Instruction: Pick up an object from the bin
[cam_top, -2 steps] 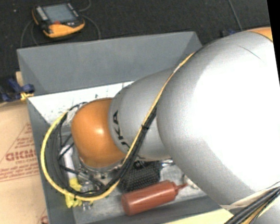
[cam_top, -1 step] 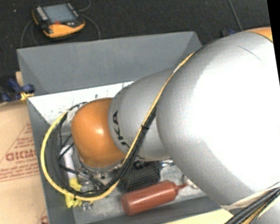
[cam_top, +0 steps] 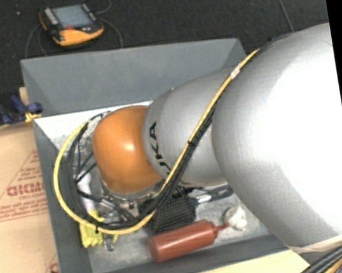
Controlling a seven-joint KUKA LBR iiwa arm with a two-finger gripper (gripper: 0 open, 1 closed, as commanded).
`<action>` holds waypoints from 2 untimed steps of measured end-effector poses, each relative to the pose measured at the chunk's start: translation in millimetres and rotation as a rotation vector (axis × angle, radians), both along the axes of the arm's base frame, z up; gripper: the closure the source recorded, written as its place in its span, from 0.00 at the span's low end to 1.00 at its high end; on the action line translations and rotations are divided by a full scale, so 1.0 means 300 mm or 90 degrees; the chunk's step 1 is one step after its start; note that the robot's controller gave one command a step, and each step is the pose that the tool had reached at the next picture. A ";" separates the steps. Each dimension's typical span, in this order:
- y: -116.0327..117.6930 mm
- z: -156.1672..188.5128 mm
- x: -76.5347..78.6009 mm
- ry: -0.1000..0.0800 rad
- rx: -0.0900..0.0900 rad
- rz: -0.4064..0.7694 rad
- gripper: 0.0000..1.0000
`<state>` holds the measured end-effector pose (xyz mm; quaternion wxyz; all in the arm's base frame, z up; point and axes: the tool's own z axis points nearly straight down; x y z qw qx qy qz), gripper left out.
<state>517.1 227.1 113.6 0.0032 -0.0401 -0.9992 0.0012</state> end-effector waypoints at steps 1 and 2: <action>-0.005 0.055 0.004 -0.001 0.000 -0.002 1.00; -0.009 0.161 -0.010 -0.009 0.002 0.041 1.00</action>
Offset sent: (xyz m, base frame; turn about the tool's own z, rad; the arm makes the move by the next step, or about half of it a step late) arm -0.0216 -0.0092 -0.0043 -0.2221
